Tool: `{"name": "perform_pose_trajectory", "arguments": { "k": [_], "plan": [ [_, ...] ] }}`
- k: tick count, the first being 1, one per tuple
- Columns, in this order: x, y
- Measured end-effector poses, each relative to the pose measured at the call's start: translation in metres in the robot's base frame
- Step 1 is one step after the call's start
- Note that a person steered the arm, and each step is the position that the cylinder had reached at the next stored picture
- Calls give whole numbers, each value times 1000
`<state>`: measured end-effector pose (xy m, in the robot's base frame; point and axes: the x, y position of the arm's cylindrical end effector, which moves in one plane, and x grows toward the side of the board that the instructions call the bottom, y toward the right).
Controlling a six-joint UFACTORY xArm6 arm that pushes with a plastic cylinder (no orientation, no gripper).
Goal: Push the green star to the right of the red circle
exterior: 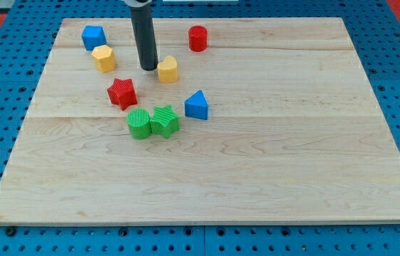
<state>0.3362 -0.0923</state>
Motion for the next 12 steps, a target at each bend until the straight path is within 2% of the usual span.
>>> {"name": "perform_pose_trajectory", "arguments": {
  "k": [2, 4, 6, 7, 9, 10, 12],
  "plan": [
    [56, -24],
    [141, 12],
    [126, 157],
    [134, 205],
    [138, 276],
    [149, 283],
    [25, 273]
  ]
}}
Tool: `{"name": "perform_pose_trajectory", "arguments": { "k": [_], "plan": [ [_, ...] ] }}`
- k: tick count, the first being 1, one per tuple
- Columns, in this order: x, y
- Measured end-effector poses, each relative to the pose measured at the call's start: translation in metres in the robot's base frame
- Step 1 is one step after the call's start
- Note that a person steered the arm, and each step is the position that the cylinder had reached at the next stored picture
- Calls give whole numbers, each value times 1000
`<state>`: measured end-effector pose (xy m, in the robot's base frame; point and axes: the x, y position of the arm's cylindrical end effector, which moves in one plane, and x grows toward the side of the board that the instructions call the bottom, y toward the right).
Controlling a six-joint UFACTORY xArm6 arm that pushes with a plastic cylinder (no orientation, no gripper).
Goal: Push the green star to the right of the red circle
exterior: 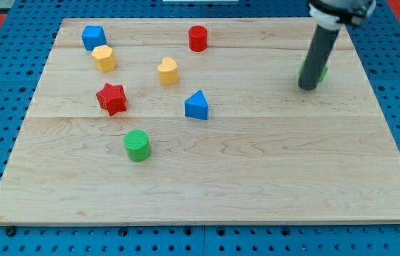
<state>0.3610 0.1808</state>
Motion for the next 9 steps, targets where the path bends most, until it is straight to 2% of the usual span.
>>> {"name": "perform_pose_trajectory", "arguments": {
  "k": [1, 2, 3, 4, 5, 6, 7, 8, 9],
  "plan": [
    [-6, 1],
    [6, 5],
    [3, 50],
    [-41, 47],
    [-64, -1],
    [-78, -9],
    [-55, -16],
    [-24, 1],
    [-24, -12]
  ]
}}
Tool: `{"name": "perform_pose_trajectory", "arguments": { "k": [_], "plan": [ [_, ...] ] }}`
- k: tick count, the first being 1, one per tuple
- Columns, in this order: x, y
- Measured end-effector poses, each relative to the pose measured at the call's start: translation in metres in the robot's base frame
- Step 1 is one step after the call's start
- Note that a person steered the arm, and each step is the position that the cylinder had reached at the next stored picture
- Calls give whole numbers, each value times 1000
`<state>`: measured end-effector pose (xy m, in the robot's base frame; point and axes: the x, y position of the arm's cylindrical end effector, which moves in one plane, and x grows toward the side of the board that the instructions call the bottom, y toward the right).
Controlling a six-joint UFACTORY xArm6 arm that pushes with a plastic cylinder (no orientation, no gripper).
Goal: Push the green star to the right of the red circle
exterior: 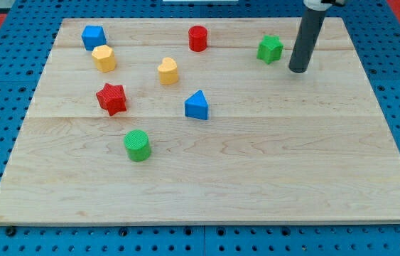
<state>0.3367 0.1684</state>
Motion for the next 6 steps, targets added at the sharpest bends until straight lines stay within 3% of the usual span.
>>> {"name": "perform_pose_trajectory", "arguments": {
  "k": [5, 6],
  "plan": [
    [1, -56],
    [-40, -54]
  ]
}}
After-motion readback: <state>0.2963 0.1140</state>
